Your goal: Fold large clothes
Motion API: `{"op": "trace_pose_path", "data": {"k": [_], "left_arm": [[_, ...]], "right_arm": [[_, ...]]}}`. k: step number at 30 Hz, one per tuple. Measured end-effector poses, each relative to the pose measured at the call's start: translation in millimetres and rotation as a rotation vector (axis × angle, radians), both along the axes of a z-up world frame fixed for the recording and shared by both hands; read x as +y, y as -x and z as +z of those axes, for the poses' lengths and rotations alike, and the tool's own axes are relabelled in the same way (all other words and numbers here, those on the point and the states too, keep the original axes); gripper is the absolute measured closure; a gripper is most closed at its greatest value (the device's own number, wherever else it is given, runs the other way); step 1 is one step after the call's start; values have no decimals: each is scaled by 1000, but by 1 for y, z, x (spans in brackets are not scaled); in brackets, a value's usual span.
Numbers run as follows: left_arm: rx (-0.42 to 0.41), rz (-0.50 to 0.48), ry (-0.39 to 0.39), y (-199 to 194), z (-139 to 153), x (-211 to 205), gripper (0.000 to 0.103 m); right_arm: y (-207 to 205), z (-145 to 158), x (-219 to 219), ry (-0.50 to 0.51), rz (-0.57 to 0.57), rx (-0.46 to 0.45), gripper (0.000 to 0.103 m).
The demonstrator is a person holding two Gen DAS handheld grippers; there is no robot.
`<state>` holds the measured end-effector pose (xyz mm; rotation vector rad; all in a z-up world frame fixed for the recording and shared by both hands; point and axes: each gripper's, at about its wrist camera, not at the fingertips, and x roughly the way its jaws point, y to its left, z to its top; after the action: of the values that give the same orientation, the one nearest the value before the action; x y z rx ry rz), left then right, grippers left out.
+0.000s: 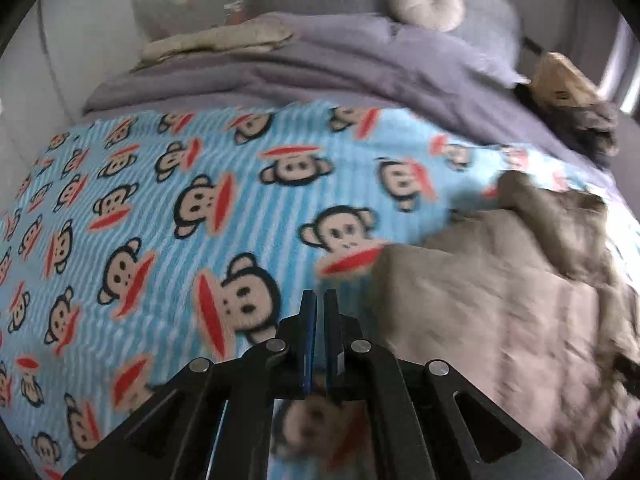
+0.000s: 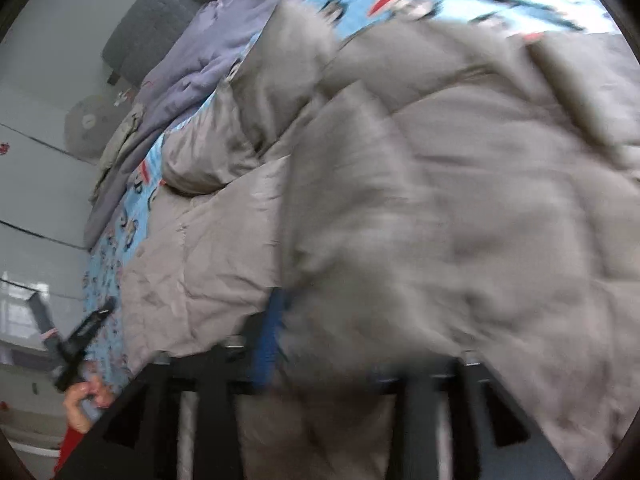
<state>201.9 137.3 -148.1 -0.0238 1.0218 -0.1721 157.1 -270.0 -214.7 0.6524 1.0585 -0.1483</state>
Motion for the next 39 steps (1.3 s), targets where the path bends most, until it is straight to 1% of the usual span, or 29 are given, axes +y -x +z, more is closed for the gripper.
{"op": "trace_pose_path", "data": {"k": [2, 3, 4, 5, 6, 8, 9, 11, 13, 14, 15, 17, 20, 22, 23, 25, 29, 31, 32, 33, 35, 36, 37, 39], "left_arm": [[16, -66, 24, 12, 8, -7, 100], [28, -96, 31, 17, 8, -12, 100], [41, -120, 35, 22, 5, -18, 100], [59, -145, 40, 27, 0, -27, 100], [71, -153, 36, 31, -7, -33, 100], [115, -145, 24, 36, -26, -47, 100], [125, -138, 22, 37, -32, -51, 100], [125, -112, -17, 37, -47, -57, 100], [125, -82, -26, 34, -58, -57, 100], [128, -65, -21, 30, -61, -56, 100], [133, -46, -15, 25, -64, -54, 100], [138, -30, -13, 20, -64, -54, 100], [140, -36, -50, 24, -59, -58, 100], [147, -33, -52, 29, -49, -56, 100], [146, -32, -45, 32, -45, -55, 100], [133, -39, -36, 43, -29, -56, 100], [111, -74, -44, 64, -4, -70, 100], [117, -89, -23, 73, 3, -78, 99], [124, -94, -8, 76, 5, -81, 99], [134, -98, 8, 80, 7, -86, 99], [158, -110, 18, 88, 8, -98, 42], [177, -101, 2, 93, 7, -106, 2], [156, -90, -12, 99, 8, -113, 1], [165, -140, -35, 108, 7, -132, 1]], "right_arm": [[23, 15, -9, 90, -55, 1, 48], [34, 22, -15, 120, -76, -6, 50], [39, 26, -17, 127, -80, -17, 55], [41, 29, -17, 134, -73, -27, 77], [41, 33, -16, 144, -55, -36, 89], [33, 36, -5, 168, 11, -56, 89], [25, 35, 2, 171, 50, -60, 89], [14, 27, 12, 190, 92, -43, 89], [7, 13, 11, 216, 98, -10, 89], [-2, 0, 8, 211, 93, 12, 89], [-3, -7, 2, 202, 86, 19, 93], [-13, -16, -6, 190, 70, 19, 96], [-21, -17, -11, 183, 52, 22, 97], [-16, -14, -14, 176, 45, 30, 97], [-8, -10, -18, 169, 39, 35, 96], [6, 0, -23, 146, 30, 35, 91], [41, 13, -37, 58, 1, 29, 90], [56, 13, -39, 22, 0, 44, 85], [64, 13, -39, 11, 2, 53, 76], [71, 13, -40, -1, 2, 59, 64], [82, 13, -40, -17, 0, 58, 52], [87, 14, -41, -23, -1, 57, 52], [93, 14, -43, -33, -4, 59, 52], [101, 13, -48, -49, -16, 60, 51]]}}
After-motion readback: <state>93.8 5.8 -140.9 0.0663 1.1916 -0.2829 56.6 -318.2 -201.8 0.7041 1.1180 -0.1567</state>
